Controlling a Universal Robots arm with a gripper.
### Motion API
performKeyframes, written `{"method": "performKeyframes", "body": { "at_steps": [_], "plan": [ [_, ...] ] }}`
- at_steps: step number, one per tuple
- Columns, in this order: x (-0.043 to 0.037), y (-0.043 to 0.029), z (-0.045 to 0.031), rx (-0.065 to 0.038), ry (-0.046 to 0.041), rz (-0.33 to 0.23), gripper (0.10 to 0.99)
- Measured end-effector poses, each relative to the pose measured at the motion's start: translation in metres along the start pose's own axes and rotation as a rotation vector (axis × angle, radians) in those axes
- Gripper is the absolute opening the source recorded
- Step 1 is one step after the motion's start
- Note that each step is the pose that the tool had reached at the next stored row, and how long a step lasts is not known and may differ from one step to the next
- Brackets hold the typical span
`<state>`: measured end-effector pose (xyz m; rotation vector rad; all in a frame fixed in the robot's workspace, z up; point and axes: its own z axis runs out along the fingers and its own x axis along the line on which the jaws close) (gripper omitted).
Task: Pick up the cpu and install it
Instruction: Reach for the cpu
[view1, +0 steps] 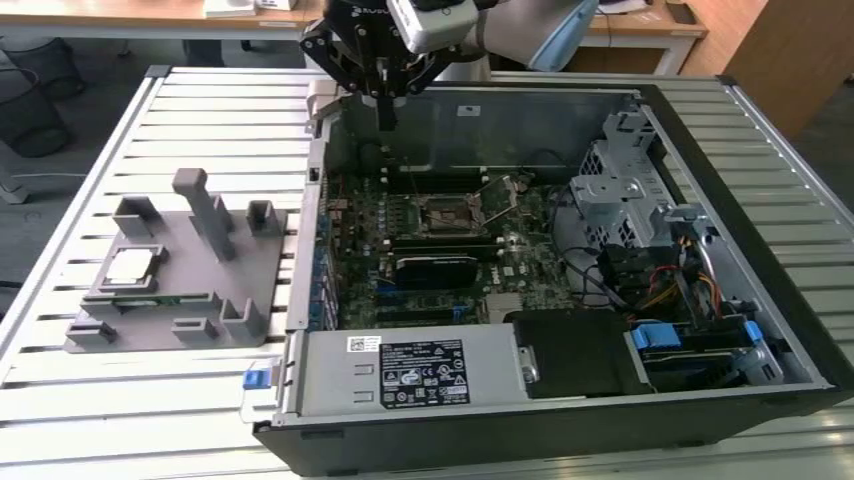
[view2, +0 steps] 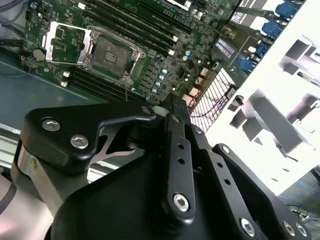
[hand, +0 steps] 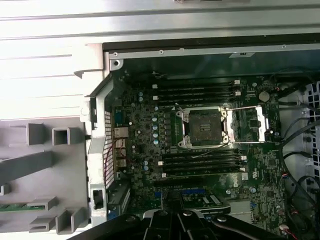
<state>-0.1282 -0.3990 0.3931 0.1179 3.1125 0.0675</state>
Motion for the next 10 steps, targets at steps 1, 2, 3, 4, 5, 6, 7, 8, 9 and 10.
{"method": "performKeyframes", "body": {
  "at_steps": [1, 2, 3, 4, 5, 6, 7, 8, 9, 10],
  "plan": [
    [0.0016, -0.0001, 0.0000, 0.000, 0.0000, 0.000, 0.106],
    [0.0034, -0.0003, 0.0000, 0.000, 0.0000, 0.000, 0.106],
    [0.0054, -0.0004, 0.0001, 0.000, 0.0000, 0.000, 0.106],
    [0.0073, -0.0006, 0.0002, 0.000, 0.0000, 0.000, 0.106],
    [0.0090, -0.0007, 0.0002, 0.000, 0.0000, 0.000, 0.106],
    [0.0108, -0.0008, 0.0003, 0.000, 0.0000, 0.000, 0.106],
    [0.0125, -0.0010, 0.0003, 0.000, 0.0000, 0.000, 0.106],
    [0.0142, -0.0011, 0.0004, 0.000, 0.0000, 0.000, 0.106],
    [0.0165, -0.0013, 0.0004, 0.000, 0.0001, 0.000, 0.106],
    [0.0186, -0.0014, 0.0005, 0.000, 0.0000, 0.000, 0.106]
  ]
}}
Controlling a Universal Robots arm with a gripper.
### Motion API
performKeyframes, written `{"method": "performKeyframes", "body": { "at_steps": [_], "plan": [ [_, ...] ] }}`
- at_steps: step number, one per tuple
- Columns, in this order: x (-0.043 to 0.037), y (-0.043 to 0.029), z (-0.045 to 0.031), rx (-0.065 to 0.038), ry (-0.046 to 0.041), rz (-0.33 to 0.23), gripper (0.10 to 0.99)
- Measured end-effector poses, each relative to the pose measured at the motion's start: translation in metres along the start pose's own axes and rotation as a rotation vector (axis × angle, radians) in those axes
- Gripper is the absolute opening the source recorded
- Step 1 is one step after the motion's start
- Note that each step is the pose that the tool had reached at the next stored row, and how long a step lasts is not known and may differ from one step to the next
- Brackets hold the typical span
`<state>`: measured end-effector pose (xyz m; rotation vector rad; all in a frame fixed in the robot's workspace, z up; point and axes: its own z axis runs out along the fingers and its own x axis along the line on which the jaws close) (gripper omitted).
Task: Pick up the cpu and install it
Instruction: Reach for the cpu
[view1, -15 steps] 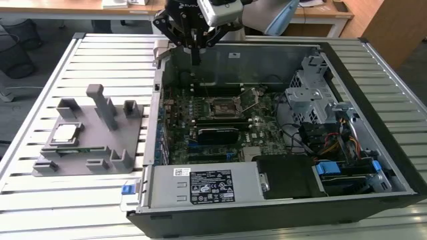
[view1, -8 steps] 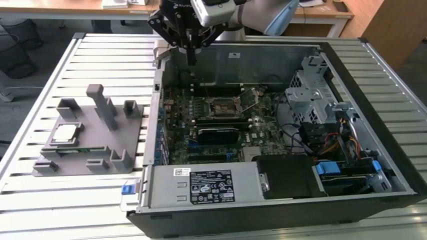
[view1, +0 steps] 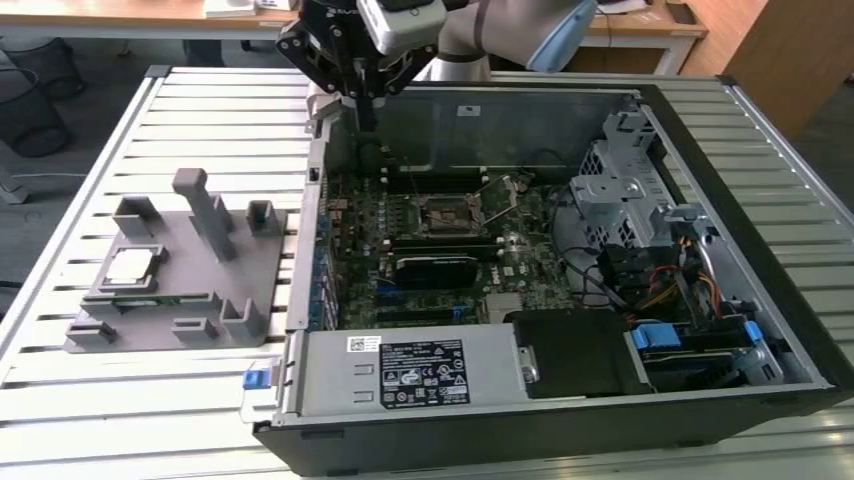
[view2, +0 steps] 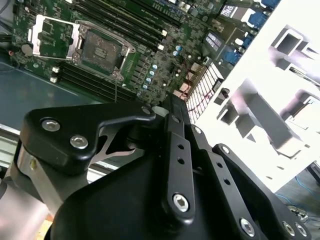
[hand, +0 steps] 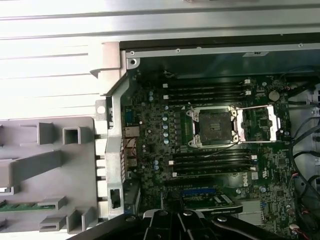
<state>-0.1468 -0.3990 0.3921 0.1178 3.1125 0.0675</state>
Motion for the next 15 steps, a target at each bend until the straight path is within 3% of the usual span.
{"method": "performKeyframes", "body": {
  "at_steps": [15],
  "plan": [
    [0.0157, -0.0012, 0.0013, 0.000, -0.0001, 0.000, 0.106]
  ]
}}
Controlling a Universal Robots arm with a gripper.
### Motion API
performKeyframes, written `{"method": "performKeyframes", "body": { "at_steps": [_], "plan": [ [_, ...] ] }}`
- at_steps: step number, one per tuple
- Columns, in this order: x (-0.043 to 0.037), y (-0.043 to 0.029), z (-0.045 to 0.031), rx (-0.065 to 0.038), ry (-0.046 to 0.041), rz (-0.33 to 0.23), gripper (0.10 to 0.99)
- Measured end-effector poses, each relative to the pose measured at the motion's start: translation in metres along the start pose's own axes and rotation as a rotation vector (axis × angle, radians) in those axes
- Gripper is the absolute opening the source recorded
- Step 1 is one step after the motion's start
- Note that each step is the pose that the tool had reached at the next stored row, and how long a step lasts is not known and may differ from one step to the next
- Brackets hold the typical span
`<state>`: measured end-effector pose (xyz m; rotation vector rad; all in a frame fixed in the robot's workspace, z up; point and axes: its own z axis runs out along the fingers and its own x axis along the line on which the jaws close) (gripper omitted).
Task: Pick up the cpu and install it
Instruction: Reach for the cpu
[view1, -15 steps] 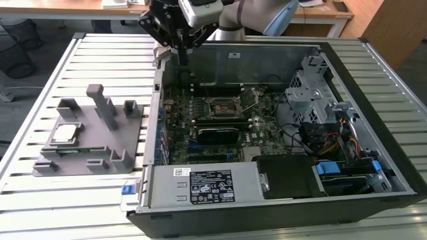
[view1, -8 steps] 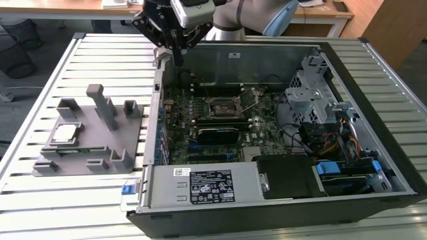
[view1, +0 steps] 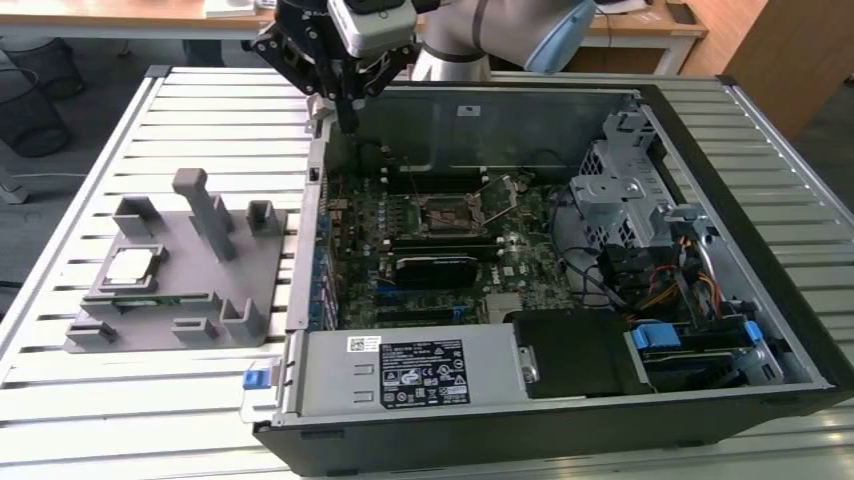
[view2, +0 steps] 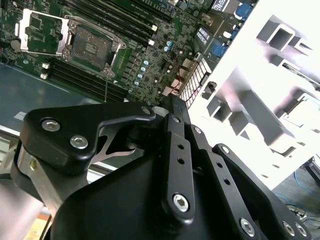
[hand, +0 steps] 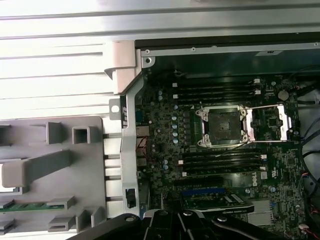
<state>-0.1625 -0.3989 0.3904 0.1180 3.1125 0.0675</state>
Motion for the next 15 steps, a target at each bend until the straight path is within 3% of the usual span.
{"method": "performKeyframes", "body": {
  "at_steps": [15],
  "plan": [
    [0.0109, -0.0009, 0.0023, 0.000, 0.0020, 0.000, 0.106]
  ]
}}
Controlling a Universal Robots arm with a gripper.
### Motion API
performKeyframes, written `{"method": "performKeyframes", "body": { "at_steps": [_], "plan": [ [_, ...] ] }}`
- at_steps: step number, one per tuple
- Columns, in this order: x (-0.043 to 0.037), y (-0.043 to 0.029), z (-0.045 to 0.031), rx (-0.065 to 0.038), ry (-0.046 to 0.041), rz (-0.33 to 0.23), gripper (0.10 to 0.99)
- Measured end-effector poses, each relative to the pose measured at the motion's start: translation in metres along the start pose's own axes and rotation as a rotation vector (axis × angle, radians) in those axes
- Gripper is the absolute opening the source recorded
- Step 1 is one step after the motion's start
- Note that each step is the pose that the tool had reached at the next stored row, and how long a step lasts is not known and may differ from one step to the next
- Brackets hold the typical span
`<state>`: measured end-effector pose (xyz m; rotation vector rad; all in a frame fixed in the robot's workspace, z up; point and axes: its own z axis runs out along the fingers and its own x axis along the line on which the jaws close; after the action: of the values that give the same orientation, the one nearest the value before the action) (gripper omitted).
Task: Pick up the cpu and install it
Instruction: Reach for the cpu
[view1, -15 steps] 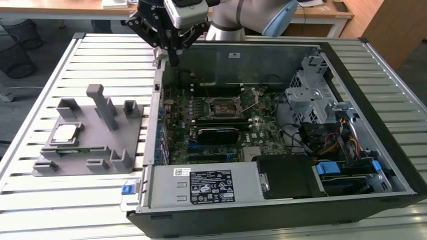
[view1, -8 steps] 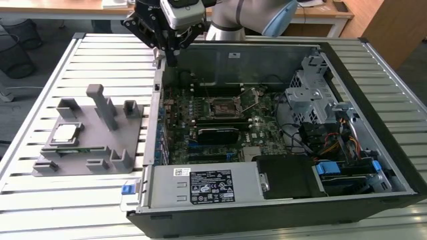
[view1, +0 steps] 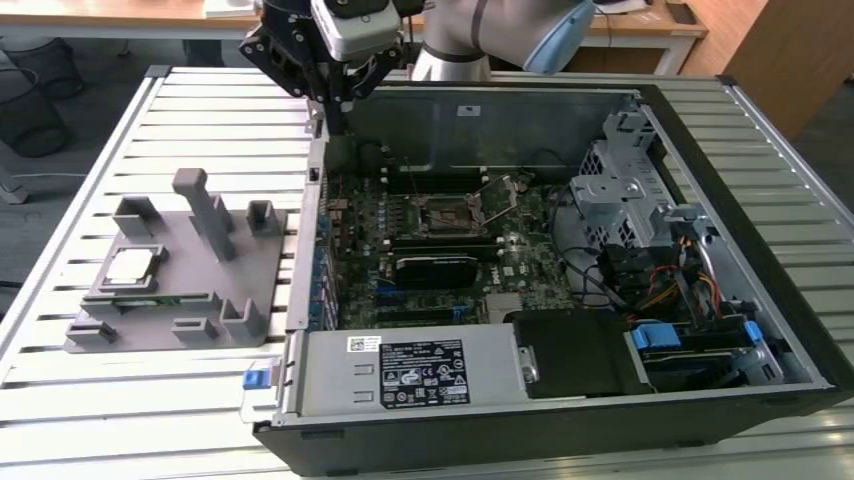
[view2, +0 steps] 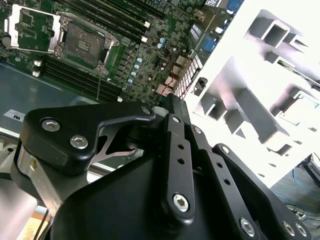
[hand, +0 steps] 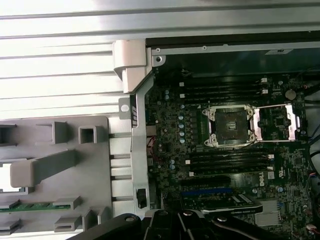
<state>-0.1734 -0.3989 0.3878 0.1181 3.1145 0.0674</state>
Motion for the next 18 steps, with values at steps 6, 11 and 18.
{"method": "performKeyframes", "body": {
  "at_steps": [6, 11, 18],
  "plan": [
    [0.0048, -0.0004, 0.0010, 0.000, 0.0009, 0.000, 0.106],
    [0.0097, -0.0008, 0.0018, 0.000, 0.0014, 0.000, 0.106],
    [0.0180, -0.0015, 0.0028, 0.000, 0.0024, 0.000, 0.106]
  ]
}}
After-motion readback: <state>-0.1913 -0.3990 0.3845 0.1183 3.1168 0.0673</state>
